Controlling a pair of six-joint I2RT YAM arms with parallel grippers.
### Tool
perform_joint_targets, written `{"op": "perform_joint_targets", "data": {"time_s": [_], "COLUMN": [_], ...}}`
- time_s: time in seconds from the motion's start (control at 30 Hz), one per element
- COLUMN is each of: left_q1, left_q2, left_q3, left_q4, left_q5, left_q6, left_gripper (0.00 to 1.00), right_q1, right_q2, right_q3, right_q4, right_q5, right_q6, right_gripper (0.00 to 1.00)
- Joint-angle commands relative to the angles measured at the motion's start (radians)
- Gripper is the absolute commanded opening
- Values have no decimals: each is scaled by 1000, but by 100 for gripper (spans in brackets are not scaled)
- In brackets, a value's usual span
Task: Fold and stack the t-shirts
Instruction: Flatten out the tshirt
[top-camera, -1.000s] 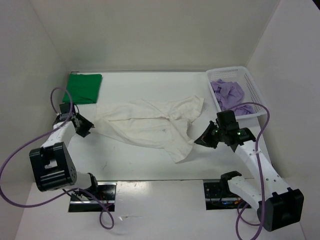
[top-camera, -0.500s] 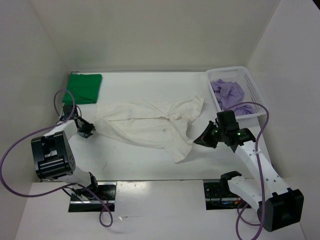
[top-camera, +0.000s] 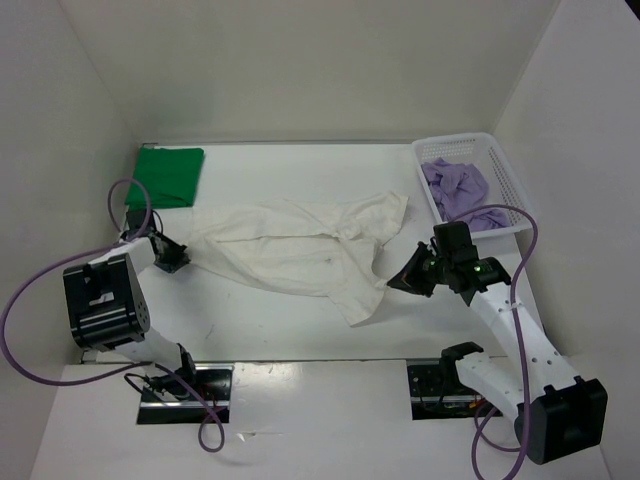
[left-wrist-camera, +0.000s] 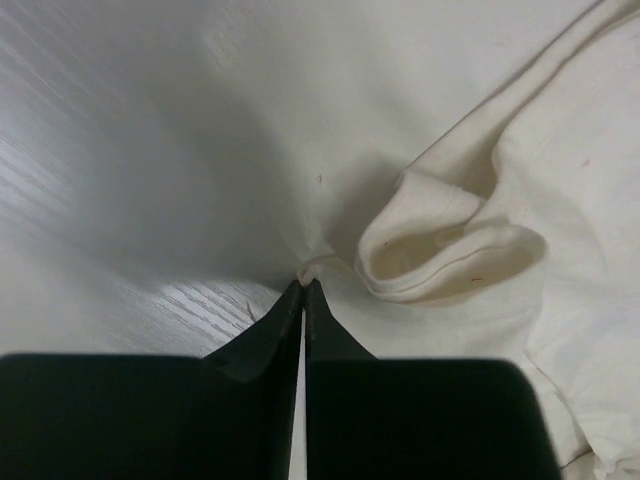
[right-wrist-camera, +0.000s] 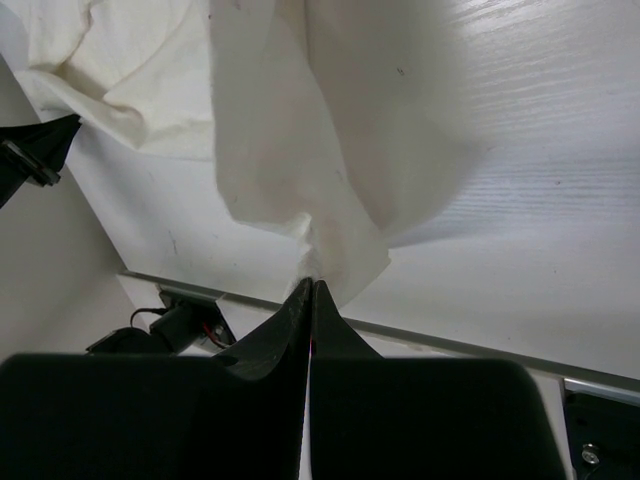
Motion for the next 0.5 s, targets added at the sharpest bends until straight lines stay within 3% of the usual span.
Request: {"op": "perform_joint_targets", "data": {"time_s": [0.0,0.2,0.3,0.47], "left_q1": [1,1,-48,-80], "left_q2": [20,-182,-279,-302], "left_q3": [16,124,226,574], "left_q4": [4,-121,-218,-341], "left_q5": [-8,122,194,276], "left_q6": [10,30,30,63], "left_gripper": [1,0,0,0], "right_q1": [8,8,8,8], "right_q2": [-15,34,85,166], "right_q3": [3,170,368,799], "right_q4": [41,5,-35,-109], "right_q5": [-10,64,110,213], "right_q6": [7,-15,-36,-73], "right_gripper": [0,0,0,0]}}
